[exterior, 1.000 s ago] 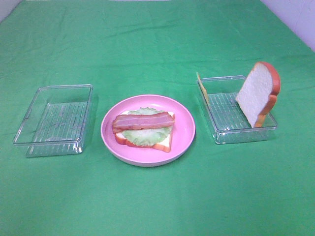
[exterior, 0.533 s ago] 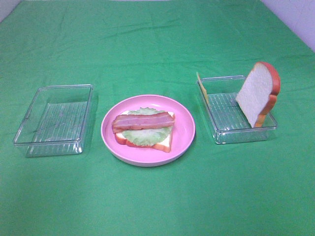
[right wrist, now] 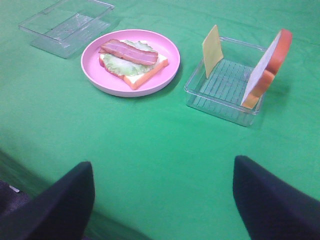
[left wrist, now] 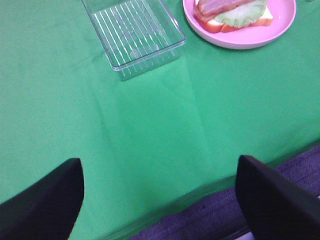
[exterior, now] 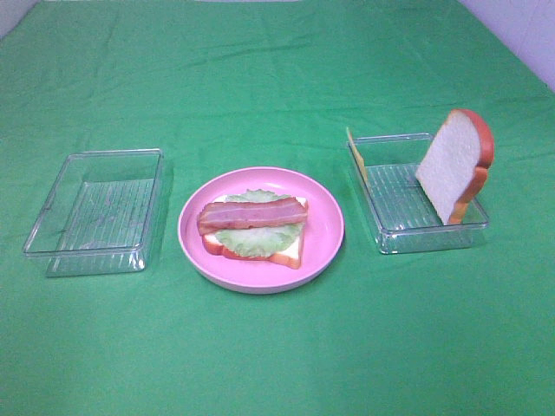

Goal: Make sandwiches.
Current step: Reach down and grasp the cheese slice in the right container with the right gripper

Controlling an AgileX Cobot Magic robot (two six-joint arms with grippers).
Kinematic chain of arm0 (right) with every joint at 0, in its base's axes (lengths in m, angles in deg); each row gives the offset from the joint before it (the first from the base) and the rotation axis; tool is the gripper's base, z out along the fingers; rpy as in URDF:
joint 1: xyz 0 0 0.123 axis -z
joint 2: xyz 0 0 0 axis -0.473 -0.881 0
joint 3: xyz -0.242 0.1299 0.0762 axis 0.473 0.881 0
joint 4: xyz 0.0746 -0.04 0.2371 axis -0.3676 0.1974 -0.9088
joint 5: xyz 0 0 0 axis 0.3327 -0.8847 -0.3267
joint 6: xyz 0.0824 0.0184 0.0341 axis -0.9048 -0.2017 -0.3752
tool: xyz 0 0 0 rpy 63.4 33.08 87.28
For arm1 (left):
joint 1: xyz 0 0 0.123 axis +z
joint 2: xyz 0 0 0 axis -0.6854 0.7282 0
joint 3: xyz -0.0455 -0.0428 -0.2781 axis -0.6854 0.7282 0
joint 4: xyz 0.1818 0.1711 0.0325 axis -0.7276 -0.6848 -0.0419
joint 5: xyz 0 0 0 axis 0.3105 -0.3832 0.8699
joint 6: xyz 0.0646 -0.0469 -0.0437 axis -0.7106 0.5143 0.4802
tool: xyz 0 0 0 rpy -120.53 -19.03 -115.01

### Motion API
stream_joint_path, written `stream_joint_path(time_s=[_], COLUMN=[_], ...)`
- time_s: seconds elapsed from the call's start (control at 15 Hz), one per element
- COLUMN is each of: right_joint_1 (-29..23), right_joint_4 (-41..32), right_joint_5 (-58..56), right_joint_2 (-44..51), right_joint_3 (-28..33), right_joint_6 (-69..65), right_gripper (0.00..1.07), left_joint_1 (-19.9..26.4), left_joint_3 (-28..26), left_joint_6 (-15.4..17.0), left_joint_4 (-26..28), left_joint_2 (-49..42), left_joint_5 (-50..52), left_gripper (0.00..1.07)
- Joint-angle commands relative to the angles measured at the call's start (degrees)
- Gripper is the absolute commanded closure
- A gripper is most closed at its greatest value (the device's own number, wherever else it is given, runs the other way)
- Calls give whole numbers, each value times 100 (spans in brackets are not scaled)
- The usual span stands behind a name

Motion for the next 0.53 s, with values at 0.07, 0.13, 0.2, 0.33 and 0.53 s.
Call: stream_joint_path(time_s=[0.07,0.13,0.2,0.33,0.53], right_joint_1=[11,11,11,11,11], right_joint_4=[46,46,46,63,115], right_joint_5=[17,17,23,57,487], right_joint_2=[86,86,80,29,-590], right_joint_3=[23,23,23,6,-120], right_joint_6=[57,57,57,-52,-350], right_gripper=[35,35,35,35,35], left_joint_1=[-23,-23,-23,-23,-23], left_joint_3=[258,338,424,607,854], left_joint_6=[0,0,0,0,0], left_joint_4=[23,6,0,-11,29], left_joint_2=[-940,-1352,-1679,-1856,-1753], left_joint_5=[80,97,115,97,619], left_gripper=[27,27,27,27,27])
